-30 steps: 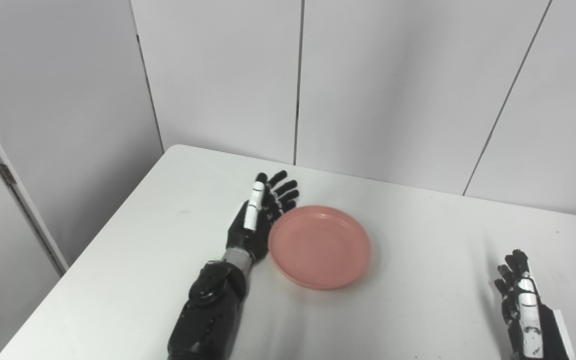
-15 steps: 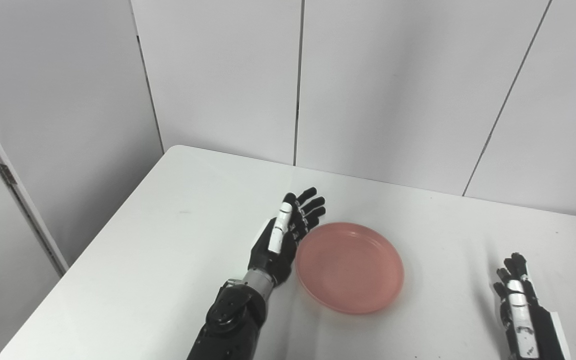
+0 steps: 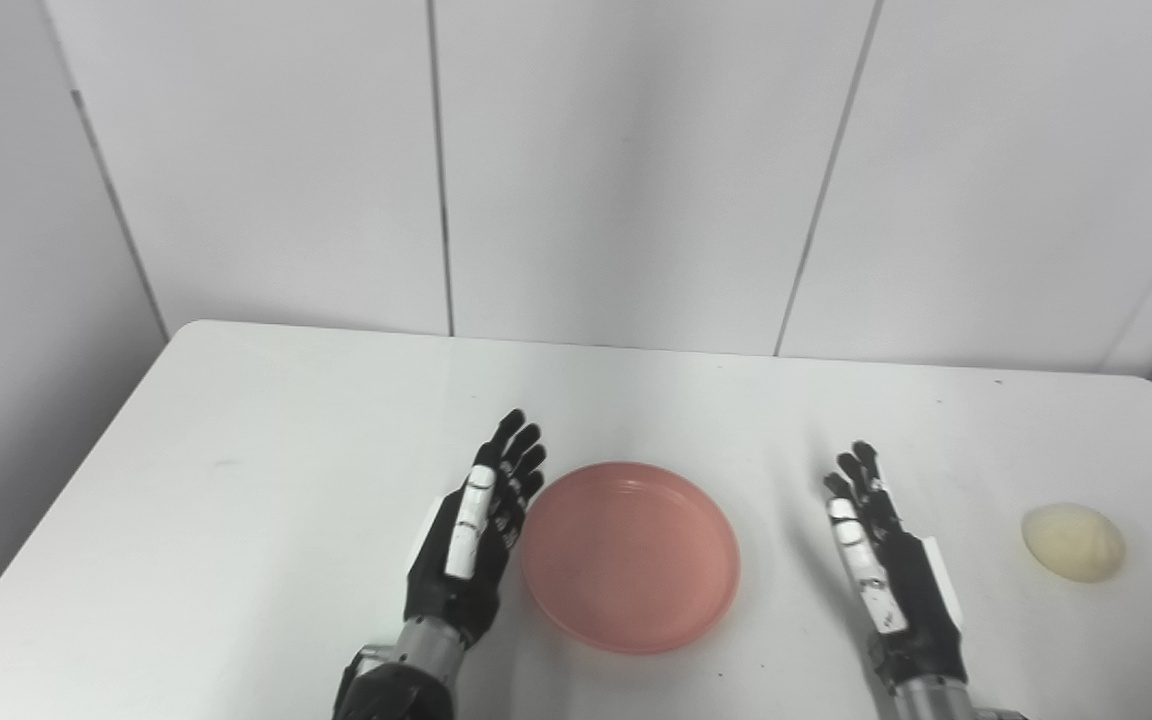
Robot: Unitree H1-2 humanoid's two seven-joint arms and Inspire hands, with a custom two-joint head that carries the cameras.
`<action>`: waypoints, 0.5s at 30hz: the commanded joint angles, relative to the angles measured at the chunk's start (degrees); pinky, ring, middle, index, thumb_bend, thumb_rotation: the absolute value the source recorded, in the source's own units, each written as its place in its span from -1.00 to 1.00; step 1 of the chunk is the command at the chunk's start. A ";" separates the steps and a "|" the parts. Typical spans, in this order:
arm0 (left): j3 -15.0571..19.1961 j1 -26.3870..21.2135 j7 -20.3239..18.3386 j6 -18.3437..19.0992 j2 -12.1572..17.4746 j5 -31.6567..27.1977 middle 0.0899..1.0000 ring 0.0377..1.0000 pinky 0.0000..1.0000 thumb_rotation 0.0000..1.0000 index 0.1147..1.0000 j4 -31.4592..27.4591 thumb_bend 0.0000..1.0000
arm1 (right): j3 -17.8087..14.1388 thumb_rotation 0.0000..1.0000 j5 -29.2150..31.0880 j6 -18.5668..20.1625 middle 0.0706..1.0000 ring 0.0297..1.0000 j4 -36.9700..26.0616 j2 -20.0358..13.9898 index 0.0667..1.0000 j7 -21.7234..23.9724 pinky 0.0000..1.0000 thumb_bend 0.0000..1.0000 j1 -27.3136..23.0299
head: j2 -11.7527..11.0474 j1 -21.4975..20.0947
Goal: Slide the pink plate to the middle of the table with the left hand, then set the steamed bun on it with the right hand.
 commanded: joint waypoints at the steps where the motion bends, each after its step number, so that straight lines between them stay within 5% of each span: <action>1: -0.46 0.91 -0.68 -0.15 0.63 0.41 0.98 1.00 1.00 0.79 0.92 -0.96 0.04 | 0.67 0.59 -0.60 -1.46 0.92 0.89 0.01 1.10 0.99 -0.58 0.97 0.18 -0.99 | 0.32 -1.51; 15: -2.86 1.33 -0.47 2.75 2.34 2.09 1.00 1.00 1.00 0.82 0.99 -2.43 -0.02 | 1.01 0.61 -2.61 -0.83 0.94 0.94 1.00 1.73 1.00 -2.17 1.00 0.28 -2.87 | 1.15 -5.69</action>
